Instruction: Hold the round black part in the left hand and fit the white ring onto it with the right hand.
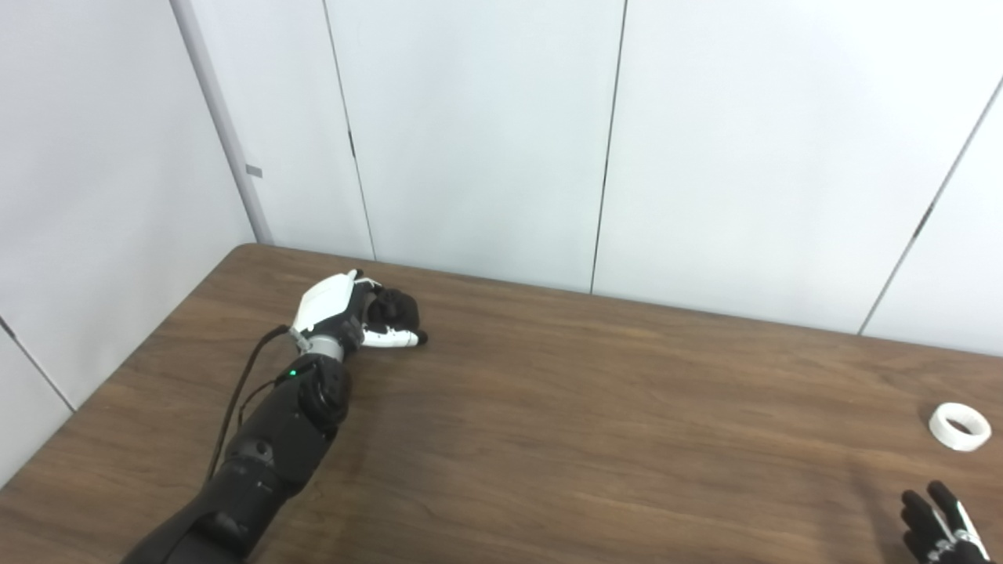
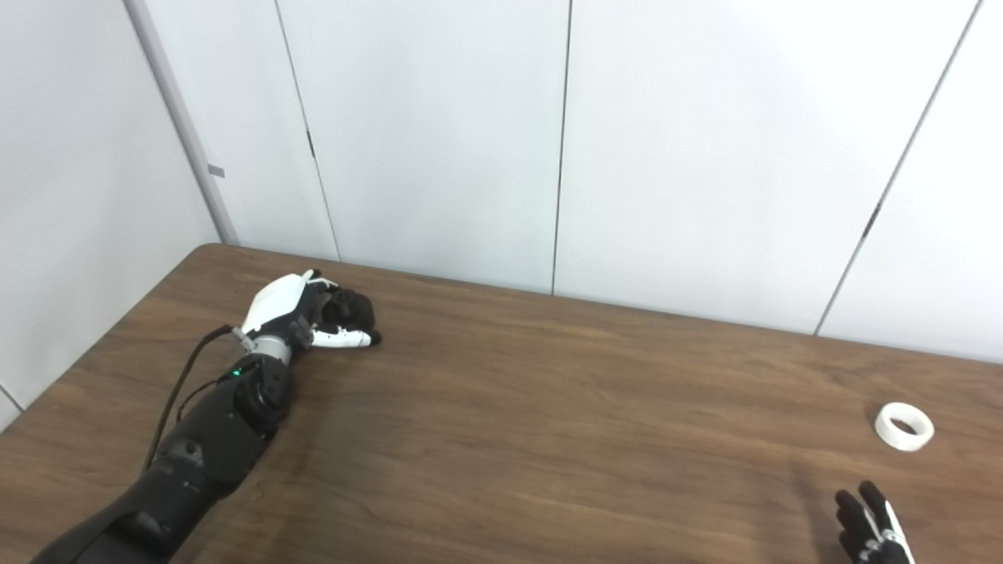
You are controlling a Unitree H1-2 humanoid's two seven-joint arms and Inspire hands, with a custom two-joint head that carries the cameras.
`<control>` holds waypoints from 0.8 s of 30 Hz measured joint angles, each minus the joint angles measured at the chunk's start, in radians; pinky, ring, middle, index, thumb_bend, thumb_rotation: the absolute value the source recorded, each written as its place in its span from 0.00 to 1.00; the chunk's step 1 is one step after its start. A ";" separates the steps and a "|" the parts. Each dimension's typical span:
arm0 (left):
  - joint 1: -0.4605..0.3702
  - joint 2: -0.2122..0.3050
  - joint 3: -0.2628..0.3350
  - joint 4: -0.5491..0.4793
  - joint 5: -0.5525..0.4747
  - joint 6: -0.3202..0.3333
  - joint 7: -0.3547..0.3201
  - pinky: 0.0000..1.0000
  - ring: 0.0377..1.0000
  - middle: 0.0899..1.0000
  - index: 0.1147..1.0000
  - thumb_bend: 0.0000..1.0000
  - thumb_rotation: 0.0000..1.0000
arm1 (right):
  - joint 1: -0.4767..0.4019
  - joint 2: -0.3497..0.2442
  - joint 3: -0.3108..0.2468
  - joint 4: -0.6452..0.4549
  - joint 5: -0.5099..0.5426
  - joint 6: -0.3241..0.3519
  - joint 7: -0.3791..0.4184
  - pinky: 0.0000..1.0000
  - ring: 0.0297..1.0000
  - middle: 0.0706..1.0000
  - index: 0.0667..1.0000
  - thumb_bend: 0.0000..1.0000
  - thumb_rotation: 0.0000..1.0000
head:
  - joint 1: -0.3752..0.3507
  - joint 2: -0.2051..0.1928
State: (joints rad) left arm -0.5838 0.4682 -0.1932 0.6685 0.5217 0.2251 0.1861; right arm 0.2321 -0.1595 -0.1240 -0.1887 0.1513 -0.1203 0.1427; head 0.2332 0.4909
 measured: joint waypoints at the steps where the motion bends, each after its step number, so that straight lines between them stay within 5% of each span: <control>1: 0.000 0.000 0.000 0.000 0.000 -0.002 0.000 1.00 1.00 0.97 0.71 0.94 0.23 | 0.000 0.000 0.000 0.000 0.000 0.000 0.000 0.98 0.96 0.93 0.96 0.55 1.00 | -0.002 0.002; 6: 0.000 -0.004 0.004 0.000 -0.001 -0.004 0.010 1.00 1.00 0.92 0.59 0.88 0.16 | 0.000 0.000 0.000 0.000 -0.002 0.000 0.000 0.96 0.95 0.93 0.95 0.55 0.99 | 0.000 0.002; 8: -0.001 -0.012 0.014 0.000 -0.003 -0.006 0.028 1.00 0.97 0.87 0.46 0.60 0.08 | 0.000 0.001 0.000 0.000 -0.002 0.000 0.000 0.96 0.95 0.93 0.95 0.56 0.99 | 0.002 0.003; 10: 0.000 -0.023 0.021 0.004 -0.003 -0.009 0.059 1.00 0.94 0.80 0.43 0.54 0.06 | 0.001 0.001 -0.001 -0.001 -0.002 0.000 -0.001 0.95 0.95 0.93 0.95 0.56 0.98 | 0.005 0.003; 24: 0.014 -0.024 -0.012 0.028 0.067 -0.047 0.160 1.00 0.86 0.71 0.42 0.52 0.05 | 0.002 0.002 -0.001 -0.002 -0.001 -0.002 -0.002 0.94 0.94 0.92 0.95 0.58 0.98 | 0.012 0.005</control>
State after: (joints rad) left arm -0.5697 0.4438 -0.2050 0.6964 0.5886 0.1777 0.3456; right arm 0.2337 -0.1570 -0.1252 -0.1910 0.1506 -0.1218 0.1409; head 0.2454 0.4955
